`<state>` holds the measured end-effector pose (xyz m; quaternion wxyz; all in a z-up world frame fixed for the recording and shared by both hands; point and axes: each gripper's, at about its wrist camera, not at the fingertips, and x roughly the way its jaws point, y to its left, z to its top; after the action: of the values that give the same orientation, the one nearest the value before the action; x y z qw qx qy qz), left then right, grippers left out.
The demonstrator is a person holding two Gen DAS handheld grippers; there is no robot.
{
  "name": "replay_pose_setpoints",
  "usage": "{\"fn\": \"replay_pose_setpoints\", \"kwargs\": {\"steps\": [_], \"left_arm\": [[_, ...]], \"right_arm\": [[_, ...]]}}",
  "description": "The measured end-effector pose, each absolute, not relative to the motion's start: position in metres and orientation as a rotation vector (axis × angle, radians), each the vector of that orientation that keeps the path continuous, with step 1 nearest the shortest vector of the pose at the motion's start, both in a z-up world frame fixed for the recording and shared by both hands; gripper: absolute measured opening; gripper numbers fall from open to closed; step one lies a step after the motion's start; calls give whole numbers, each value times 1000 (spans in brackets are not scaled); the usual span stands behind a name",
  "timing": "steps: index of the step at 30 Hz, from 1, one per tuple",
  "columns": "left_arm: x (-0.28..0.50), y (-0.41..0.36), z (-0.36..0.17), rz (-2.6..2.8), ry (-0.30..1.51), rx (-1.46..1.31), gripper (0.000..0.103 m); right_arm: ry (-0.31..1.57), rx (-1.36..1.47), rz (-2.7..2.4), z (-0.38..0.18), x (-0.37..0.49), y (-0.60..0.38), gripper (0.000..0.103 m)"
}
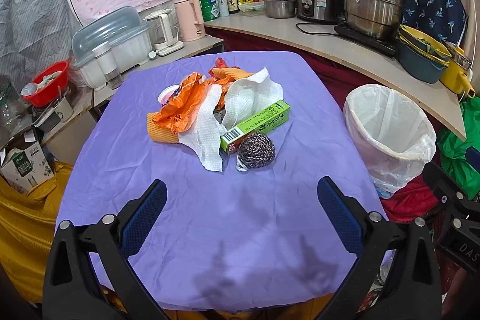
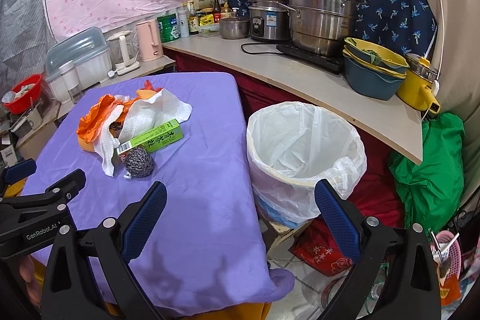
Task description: Collect trash
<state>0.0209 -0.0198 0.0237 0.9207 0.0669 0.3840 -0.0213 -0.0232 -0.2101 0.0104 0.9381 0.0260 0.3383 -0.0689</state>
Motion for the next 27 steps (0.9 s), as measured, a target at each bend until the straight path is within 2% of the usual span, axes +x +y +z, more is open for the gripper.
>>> {"fn": "replay_pose_setpoints", "kwargs": {"steps": [12,27], "left_arm": [[37,3,22,-27,808,94,96],[82,73,-12,25,879,29,96]], "right_arm": [[708,51,-133,7,-13,-204,95],[732,69,-14,-27,43,-142,95]]}}
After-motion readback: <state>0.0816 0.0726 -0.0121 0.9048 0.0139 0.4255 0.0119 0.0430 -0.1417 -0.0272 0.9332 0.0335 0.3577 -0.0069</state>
